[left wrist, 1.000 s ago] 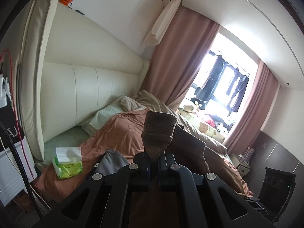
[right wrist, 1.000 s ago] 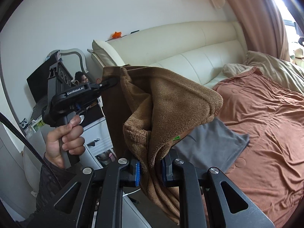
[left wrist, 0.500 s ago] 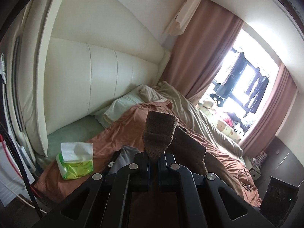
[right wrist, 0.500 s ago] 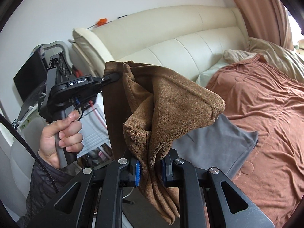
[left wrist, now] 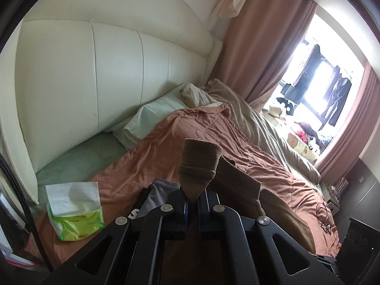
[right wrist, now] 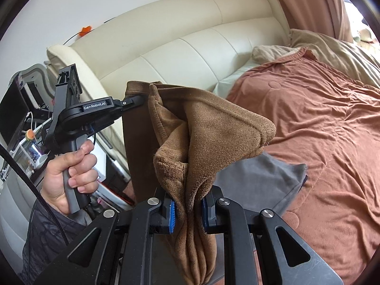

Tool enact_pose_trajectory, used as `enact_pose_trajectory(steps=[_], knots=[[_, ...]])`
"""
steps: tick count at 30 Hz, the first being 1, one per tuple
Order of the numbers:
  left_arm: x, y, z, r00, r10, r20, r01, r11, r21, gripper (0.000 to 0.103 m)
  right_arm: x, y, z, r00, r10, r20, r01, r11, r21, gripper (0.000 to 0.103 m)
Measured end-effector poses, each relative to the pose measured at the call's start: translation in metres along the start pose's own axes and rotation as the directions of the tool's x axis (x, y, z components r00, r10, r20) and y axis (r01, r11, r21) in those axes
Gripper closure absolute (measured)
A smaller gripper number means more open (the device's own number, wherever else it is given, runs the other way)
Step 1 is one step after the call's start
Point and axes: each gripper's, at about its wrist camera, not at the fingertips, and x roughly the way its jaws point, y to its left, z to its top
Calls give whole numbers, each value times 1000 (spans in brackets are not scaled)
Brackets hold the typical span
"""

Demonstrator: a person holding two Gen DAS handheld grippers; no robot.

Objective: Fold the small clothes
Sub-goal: 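Lift the folded shirt with both grippers and carry it toward the headboard, then lower the shirt onto the grey folded cloth and open both grippers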

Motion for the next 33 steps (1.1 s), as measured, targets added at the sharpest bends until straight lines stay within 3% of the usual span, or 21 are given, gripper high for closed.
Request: enact_pose_trajectory(steps=[8,20,21,23,25,27,29,30,33], knots=[[73,6,-6,994,67,-84,-61,995,74,98,42,-29,2,997,-46,-65,43,998,-39,90],[184,20,-27,965,183,-189,-164,980,110,96,106,-88,-7,992,-37,-117,46,996,78,89],[193,21,-29,958,204,-200,-183,976,117,94,113,-96,-10,991,-52,-125,64,994,93,86],[209,28,-36,939,247,-238,-222,967,128,75,132,-113,-16,980,-109,-169,129,985,111,76],[215,35,-43,920,298,-255,-273,953,129,70,146,-124,-27,952,-195,-236,224,969,102,72],[211,41,-49,921,287,-264,-264,957,120,70,147,-131,-32,958,-156,-240,191,973,129,69],[203,45,-53,922,285,-263,-261,957,123,69,142,-132,-29,959,-166,-230,200,970,135,52],[198,47,-55,922,284,-263,-261,958,121,69,136,-130,-28,957,-191,-217,222,966,131,49],[183,55,-62,927,255,-276,-238,967,94,69,129,-125,-23,960,-204,-193,233,962,144,48]])
